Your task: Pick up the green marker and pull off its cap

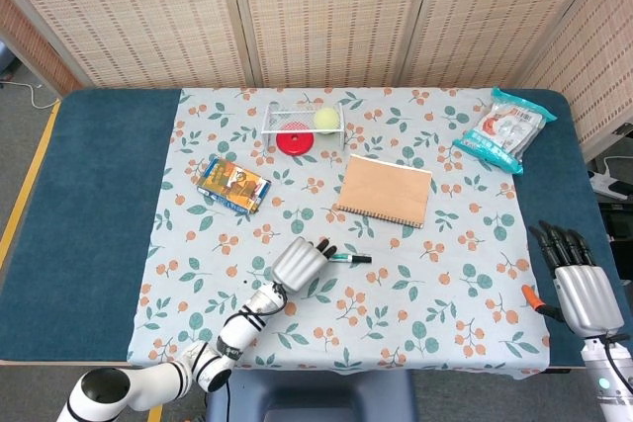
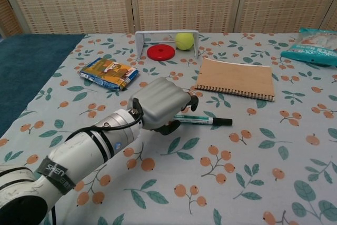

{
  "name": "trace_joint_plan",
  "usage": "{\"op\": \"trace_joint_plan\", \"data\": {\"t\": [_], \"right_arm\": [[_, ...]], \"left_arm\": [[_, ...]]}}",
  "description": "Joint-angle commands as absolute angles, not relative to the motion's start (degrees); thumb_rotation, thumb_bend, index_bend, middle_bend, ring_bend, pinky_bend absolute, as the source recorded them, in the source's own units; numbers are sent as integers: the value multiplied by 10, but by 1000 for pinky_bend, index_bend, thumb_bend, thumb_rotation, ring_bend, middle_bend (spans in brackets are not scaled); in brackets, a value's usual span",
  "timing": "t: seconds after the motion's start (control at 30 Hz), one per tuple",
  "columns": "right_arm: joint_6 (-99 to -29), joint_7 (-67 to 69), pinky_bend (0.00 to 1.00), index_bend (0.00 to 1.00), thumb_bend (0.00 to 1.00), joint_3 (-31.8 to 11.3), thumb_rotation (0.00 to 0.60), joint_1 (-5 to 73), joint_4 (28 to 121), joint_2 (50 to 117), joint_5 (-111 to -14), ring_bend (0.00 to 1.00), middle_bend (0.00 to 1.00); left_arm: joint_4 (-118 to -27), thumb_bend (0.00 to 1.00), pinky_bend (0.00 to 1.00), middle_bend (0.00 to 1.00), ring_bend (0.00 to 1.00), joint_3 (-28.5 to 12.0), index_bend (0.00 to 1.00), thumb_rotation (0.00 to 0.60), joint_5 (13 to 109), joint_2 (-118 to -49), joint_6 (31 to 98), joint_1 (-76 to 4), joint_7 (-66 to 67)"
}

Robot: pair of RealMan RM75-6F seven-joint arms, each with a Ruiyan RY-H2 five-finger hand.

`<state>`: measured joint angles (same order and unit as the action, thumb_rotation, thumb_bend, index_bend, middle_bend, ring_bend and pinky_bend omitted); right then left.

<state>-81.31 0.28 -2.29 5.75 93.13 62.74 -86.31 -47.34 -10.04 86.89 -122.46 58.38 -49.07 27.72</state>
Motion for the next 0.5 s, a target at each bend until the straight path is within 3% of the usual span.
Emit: {"op": "trace_joint_plan", "data": {"t": [0.03, 0.5], "right_arm": [[-815, 2, 0, 0, 193, -23, 600, 57, 931, 628, -863, 0, 0], [-815, -1, 0, 0, 193, -22, 600, 57, 932, 628, -866, 0, 0]], "left_arm": [[-458, 441, 985, 378, 729, -94, 339, 600, 873, -1231, 586, -496, 281], [-432, 442, 986, 476, 729, -86, 413, 600, 864, -1237, 584, -499, 290]]}}
